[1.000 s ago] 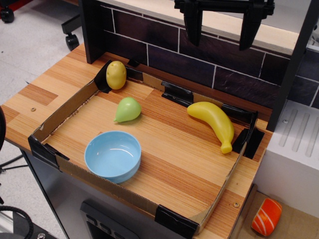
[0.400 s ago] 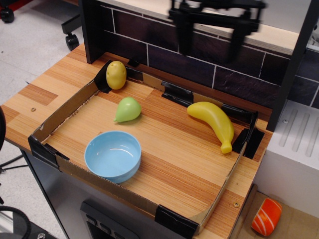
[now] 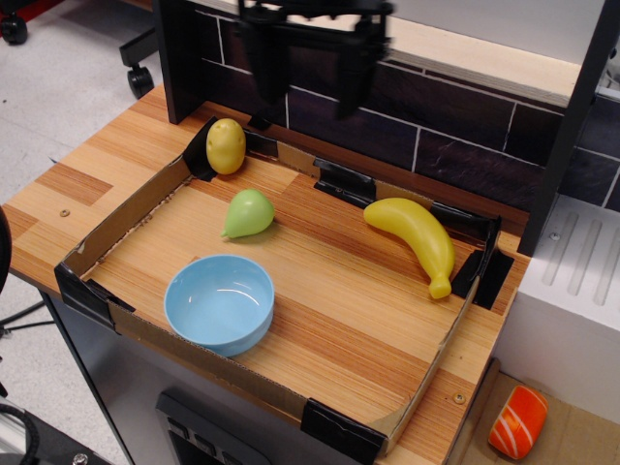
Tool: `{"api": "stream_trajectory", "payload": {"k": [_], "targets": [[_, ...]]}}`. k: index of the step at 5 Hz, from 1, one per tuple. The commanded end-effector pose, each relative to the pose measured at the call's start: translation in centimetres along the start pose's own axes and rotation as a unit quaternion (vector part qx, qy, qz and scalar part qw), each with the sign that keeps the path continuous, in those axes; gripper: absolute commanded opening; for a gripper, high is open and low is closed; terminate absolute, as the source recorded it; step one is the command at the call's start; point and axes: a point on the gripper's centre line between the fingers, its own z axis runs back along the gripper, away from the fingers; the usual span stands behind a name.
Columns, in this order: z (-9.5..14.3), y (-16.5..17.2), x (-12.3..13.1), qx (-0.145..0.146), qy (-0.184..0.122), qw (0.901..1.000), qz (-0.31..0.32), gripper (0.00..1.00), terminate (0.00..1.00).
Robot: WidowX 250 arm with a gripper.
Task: Put pear in bowl
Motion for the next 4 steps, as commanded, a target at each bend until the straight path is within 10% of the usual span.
{"api": "stream_trajectory", "payload": {"k": [1, 4], "targets": [[-0.9, 3.2, -0.2, 0.017, -0.021, 0.9993, -0.025, 1.0, 0.0], [-6.7, 4.4, 0.9, 0.052, -0.034, 0.9974, -0.037, 1.0, 0.0]]}}
